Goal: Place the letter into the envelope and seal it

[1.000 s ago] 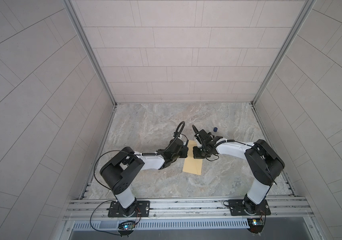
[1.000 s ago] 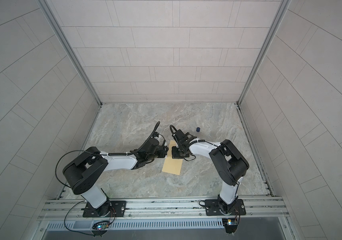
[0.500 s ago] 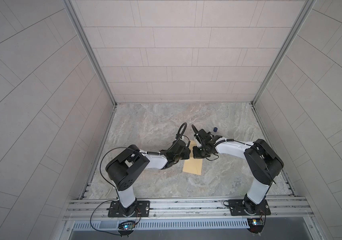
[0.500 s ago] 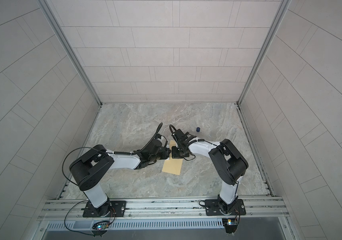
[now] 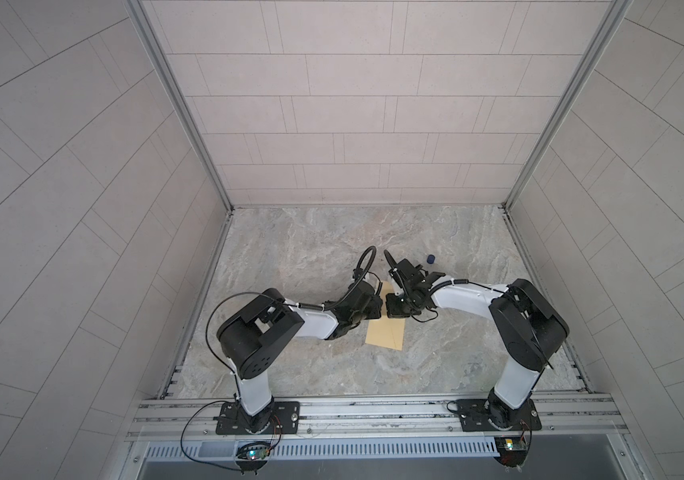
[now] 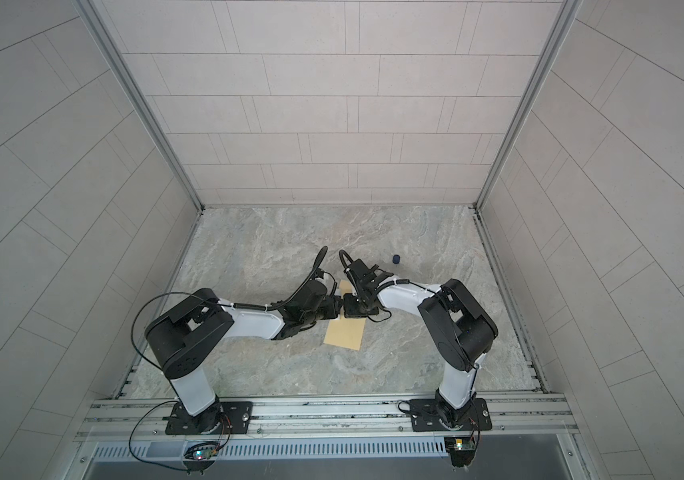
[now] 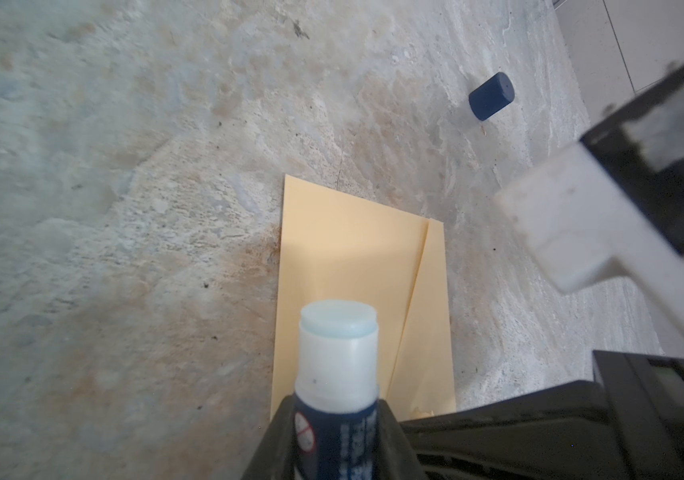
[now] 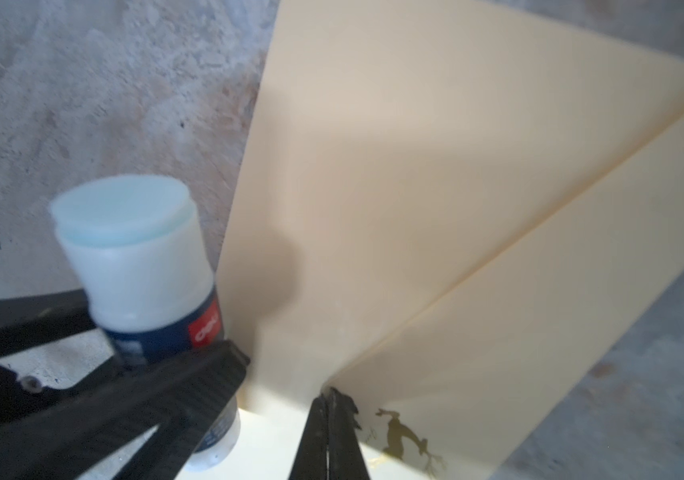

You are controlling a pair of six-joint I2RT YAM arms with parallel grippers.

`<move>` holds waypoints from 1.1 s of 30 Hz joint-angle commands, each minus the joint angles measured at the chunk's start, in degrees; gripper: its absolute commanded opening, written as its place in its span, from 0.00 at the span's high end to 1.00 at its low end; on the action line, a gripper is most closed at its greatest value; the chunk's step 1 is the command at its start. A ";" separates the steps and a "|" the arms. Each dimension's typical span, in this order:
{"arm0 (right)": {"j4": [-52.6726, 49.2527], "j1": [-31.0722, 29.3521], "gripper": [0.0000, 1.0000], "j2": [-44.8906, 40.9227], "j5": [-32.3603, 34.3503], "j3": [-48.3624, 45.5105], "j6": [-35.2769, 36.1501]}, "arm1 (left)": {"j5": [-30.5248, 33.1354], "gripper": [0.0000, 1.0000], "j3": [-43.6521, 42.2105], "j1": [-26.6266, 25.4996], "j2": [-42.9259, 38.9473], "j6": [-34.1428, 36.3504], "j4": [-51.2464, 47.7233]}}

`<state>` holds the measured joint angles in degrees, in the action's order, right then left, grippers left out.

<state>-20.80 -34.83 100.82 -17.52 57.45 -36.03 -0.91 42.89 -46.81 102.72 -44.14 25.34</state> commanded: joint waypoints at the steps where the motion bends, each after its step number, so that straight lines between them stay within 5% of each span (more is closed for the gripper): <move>1: -6.44 -0.95 0.98 0.53 -0.43 -2.95 0.44 | 2.28 1.00 0.00 -0.31 2.47 0.43 -3.46; 19: -6.39 -2.35 0.99 -2.31 -0.86 -5.05 0.17 | 3.47 1.00 0.13 -0.39 3.48 -0.16 -3.41; 33: -4.99 -2.26 0.95 -16.48 1.90 -5.37 -0.62 | 4.32 1.00 -1.29 -0.65 -4.85 4.88 -2.87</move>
<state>-24.25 -36.84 85.25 -17.61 52.97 -36.12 2.04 42.48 -47.18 101.03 -41.87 23.03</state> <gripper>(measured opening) 0.048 0.273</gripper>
